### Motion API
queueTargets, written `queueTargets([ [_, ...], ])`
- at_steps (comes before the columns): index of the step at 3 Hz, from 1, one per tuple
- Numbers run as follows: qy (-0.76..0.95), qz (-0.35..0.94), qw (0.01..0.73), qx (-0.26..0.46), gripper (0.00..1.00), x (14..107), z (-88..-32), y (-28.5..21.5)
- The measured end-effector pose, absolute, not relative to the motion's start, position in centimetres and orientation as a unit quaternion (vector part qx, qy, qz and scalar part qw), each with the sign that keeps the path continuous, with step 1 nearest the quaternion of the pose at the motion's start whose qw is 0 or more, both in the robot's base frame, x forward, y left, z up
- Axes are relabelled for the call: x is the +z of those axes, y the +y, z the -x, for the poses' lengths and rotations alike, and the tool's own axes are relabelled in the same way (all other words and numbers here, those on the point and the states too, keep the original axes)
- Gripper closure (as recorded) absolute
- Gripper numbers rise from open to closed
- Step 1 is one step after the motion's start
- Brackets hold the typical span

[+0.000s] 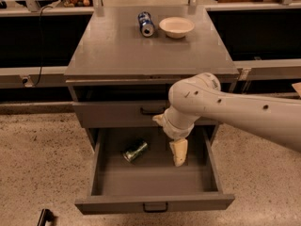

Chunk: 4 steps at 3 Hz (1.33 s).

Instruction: Pick green can from middle drawer and place on counter

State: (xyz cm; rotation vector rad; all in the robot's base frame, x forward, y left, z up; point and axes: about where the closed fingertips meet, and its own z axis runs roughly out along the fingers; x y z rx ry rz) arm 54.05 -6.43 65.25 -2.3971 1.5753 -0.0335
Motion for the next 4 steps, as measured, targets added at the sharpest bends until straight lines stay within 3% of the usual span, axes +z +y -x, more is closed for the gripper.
queueTargets([
  [4,0.392,0.905,0.164,-0.028,0.00,51.1,-58.0,4.5],
])
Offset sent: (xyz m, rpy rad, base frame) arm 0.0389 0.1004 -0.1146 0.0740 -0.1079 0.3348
